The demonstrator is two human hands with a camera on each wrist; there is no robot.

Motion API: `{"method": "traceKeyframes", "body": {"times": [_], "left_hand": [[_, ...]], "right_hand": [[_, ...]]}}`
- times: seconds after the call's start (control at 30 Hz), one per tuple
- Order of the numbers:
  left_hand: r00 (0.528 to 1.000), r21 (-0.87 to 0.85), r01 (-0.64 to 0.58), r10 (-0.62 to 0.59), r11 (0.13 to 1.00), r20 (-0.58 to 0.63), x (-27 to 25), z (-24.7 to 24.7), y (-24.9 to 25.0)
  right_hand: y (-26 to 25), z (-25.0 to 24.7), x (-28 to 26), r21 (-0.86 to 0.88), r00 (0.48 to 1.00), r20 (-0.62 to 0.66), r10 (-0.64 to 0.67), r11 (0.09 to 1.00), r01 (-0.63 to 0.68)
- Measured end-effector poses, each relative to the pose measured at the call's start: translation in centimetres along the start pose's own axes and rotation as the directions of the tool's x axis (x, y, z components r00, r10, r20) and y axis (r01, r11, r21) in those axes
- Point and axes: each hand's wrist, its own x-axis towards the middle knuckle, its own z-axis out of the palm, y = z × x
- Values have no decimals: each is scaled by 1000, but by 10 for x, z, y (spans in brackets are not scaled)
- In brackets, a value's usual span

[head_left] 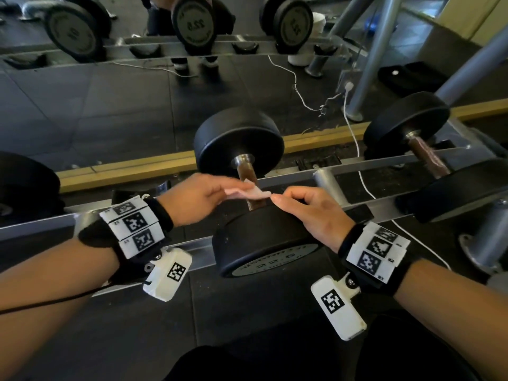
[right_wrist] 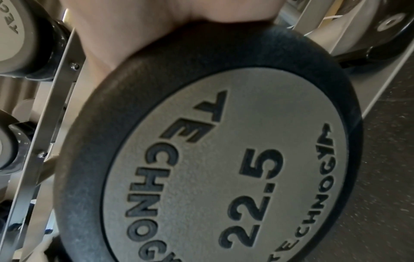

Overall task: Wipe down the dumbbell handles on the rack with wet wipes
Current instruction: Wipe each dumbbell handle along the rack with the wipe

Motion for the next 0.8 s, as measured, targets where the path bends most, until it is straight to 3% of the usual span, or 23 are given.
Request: {"method": "traceKeyframes", "body": {"times": [0.1, 0.2, 0.23, 0.33, 0.53, 0.57, 0.63, 0.7, 0.8], "left_hand": [[955, -135, 103, -136, 986, -262, 7, -1, -6], [903, -83, 76, -104, 994, -417, 14, 6, -3], [919, -39, 32, -45, 999, -392, 14, 10, 0], [989, 26, -93, 96, 995, -111, 13, 22, 4], [997, 106, -23, 15, 994, 76, 6, 17, -4], [993, 64, 2, -10, 998, 114, 5, 14, -6], [982, -211, 116, -80, 970, 172, -1, 3, -8], [983, -480, 182, -143, 858, 117, -6, -5, -9], [969, -388, 145, -210, 910, -131, -1, -6, -18]], "right_hand": [[-2, 1, -2, 22, 1000, -1, -3, 1000, 3], [-3, 2, -3, 22, 1000, -7, -4, 1000, 4], [-4, 2, -3, 26, 1000, -6, -5, 1000, 5], [-4, 2, -4, -2, 1000, -3, -8, 1000, 8], [-5, 3, -3, -30, 1000, -10, -23, 999, 22], [-5, 3, -3, -40, 1000, -14, -26, 999, 26], [-3, 3, -3, -38, 999, -21, -28, 999, 27], [-3, 3, -3, -7, 999, -22, -24, 1000, 24], [-2, 2, -3, -20, 999, -13, -37, 999, 37]]}}
